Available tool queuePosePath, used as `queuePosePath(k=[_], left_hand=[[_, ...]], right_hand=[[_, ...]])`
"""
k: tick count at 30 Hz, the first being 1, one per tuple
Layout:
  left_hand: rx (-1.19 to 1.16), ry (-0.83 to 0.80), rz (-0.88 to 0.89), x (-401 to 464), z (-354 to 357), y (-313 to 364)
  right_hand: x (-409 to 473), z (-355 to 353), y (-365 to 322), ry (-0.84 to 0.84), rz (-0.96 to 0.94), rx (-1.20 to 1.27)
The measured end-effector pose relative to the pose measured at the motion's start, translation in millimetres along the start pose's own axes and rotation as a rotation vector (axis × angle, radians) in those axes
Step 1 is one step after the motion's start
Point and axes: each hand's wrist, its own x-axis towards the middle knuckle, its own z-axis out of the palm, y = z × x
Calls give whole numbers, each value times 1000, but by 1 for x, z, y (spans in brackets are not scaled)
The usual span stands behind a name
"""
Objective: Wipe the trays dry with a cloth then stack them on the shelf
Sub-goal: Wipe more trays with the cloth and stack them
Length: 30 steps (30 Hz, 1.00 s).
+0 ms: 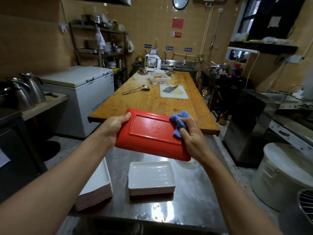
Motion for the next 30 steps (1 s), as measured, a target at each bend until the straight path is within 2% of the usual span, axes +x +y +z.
queuePosePath(k=[7, 12, 14, 18, 24, 30], left_hand=[[-125, 103, -32, 6, 6, -2], [-184, 106, -33, 1, 13, -6], [-196, 102, -4, -2, 19, -9], [-210, 72, 124, -6, 25, -22], [-116, 129, 254, -16, 15, -34], [-45, 84, 368, -32, 13, -37]], right_hand=[[-36, 10, 2, -24, -127, -138], [-43, 21, -2, 41, -214, -397], [-46, 34, -8, 47, -251, -494], [-48, 65, -28, -35, -311, -523], [-33, 83, -50, -78, -212, -440], [-1, 86, -62, -104, -138, -471]])
